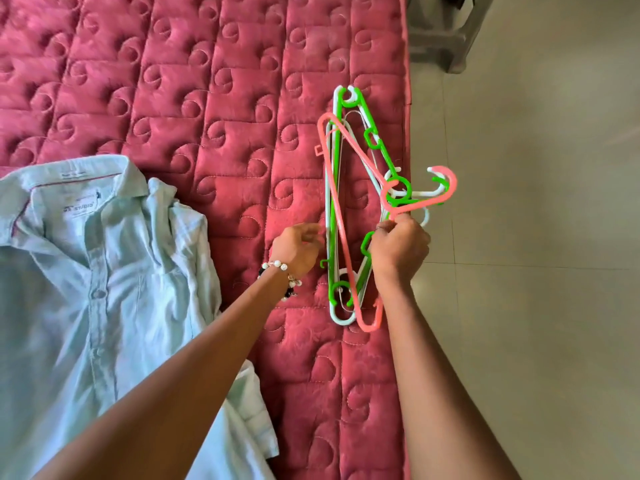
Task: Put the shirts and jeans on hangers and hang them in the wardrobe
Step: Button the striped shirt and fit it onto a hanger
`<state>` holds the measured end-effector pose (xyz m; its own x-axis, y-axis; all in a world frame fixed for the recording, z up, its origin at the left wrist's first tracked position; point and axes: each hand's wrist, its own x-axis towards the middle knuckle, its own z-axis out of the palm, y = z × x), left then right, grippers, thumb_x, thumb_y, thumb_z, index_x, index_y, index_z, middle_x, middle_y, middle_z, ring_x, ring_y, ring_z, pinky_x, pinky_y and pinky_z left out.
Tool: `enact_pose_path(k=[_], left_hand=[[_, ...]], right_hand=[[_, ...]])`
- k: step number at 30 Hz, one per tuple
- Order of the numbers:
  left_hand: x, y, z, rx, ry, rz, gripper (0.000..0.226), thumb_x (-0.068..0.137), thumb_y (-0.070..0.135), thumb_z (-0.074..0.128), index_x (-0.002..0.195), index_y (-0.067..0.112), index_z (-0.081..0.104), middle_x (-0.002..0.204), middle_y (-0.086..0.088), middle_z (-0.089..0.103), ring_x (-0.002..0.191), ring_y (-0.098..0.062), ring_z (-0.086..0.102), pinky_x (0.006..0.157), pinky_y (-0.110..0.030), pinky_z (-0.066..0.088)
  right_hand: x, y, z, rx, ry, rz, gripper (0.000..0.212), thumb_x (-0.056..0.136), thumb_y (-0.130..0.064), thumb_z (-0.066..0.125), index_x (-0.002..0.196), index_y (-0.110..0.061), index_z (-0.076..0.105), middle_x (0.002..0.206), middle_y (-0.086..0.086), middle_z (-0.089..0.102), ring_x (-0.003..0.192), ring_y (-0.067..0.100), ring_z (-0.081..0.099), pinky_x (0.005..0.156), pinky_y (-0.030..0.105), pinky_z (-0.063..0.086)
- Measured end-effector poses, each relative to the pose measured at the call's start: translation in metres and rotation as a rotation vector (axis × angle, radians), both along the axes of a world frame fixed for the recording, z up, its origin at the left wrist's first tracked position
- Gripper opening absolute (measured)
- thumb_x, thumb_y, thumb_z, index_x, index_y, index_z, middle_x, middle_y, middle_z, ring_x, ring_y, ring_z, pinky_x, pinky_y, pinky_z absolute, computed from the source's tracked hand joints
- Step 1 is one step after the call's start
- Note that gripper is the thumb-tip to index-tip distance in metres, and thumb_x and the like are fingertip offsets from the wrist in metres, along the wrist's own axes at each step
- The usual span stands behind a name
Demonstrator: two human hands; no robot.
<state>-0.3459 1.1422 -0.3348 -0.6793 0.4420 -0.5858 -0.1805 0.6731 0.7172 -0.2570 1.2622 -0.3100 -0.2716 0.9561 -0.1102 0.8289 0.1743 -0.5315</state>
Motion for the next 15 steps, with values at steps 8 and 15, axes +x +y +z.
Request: enact_pose_path(k=[8, 15], left_hand=[[-0.025, -0.042, 0.035, 0.393, -0.308, 0.401, 0.018, 0.101, 0.021, 0.043, 0.105, 0.012, 0.058, 0.084, -0.004, 0.063, 0.060, -0.017, 0.056, 0.049, -0.026, 0.043], [-0.073, -0.163, 0.077, 0.519, -0.141, 0.358, 0.020, 0.097, 0.000, 0.046, 0.100, 0.013, 0.062, 0.064, 0.003, 0.062, 0.047, -0.005, 0.053, 0.049, -0.024, 0.051]], right_hand=[[-0.004, -0.046, 0.040, -0.718, 0.742, -0.050, 0.020, 0.096, 0.002, 0.047, 0.099, -0.012, 0.062, 0.069, 0.004, 0.052, 0.046, 0.003, 0.041, 0.044, 0.017, 0.033], [-0.059, -0.149, 0.063, -1.026, 0.733, 0.188, 0.026, 0.097, -0.004, 0.047, 0.109, -0.019, 0.063, 0.071, -0.003, 0.061, 0.062, 0.004, 0.046, 0.043, 0.015, 0.026]])
